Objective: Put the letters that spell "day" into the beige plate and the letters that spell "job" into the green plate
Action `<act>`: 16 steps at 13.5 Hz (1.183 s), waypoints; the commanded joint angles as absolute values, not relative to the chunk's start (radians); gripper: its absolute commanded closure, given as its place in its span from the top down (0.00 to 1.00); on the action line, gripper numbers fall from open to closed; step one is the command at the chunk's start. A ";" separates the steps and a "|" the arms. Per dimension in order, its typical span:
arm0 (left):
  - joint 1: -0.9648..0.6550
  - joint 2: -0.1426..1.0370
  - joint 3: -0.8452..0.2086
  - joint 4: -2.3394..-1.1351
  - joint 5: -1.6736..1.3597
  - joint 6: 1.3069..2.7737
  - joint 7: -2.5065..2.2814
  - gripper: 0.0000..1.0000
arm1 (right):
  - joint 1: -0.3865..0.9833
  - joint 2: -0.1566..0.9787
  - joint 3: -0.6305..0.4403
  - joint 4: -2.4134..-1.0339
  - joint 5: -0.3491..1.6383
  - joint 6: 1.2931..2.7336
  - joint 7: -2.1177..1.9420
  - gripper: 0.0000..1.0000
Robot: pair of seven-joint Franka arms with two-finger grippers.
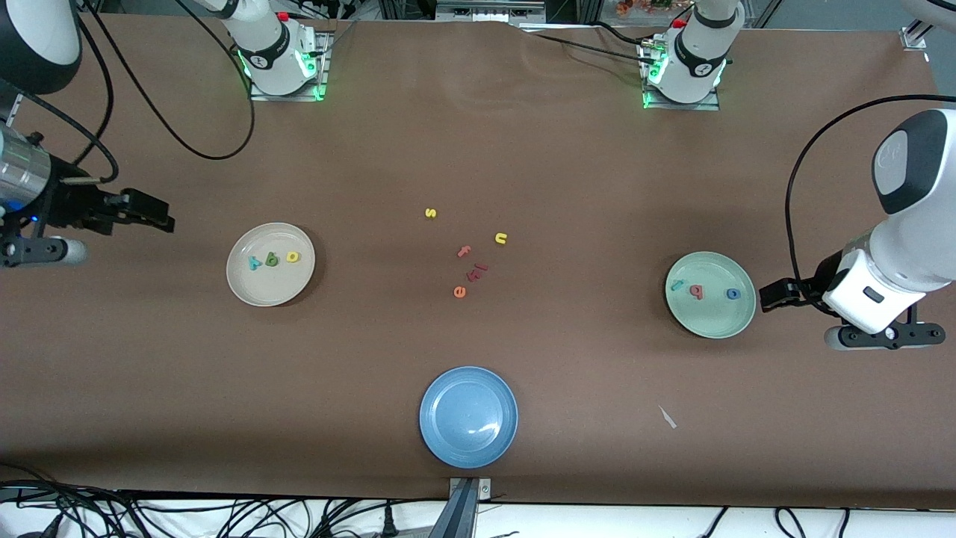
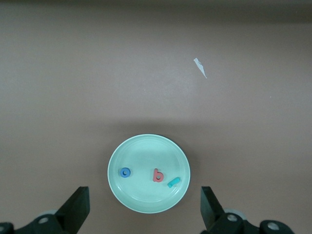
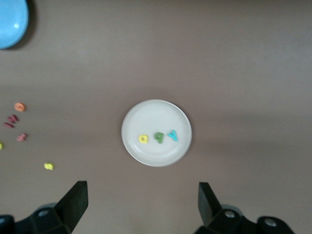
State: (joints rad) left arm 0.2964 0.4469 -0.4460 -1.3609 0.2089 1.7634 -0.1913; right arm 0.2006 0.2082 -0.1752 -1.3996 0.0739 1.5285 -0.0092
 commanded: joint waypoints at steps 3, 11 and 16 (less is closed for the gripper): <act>0.034 0.402 -0.113 -1.344 0.054 1.749 -0.083 1.00 | -0.020 -0.023 0.061 -1.706 0.011 1.670 -0.008 1.00; -0.003 0.387 -0.026 -1.347 0.046 1.756 0.006 1.00 | -0.020 -0.025 0.058 -1.700 -0.002 1.677 -0.006 1.00; -0.002 0.387 -0.026 -1.350 0.037 1.750 -0.005 1.00 | -0.017 -0.026 0.058 -1.706 -0.002 1.687 -0.012 1.00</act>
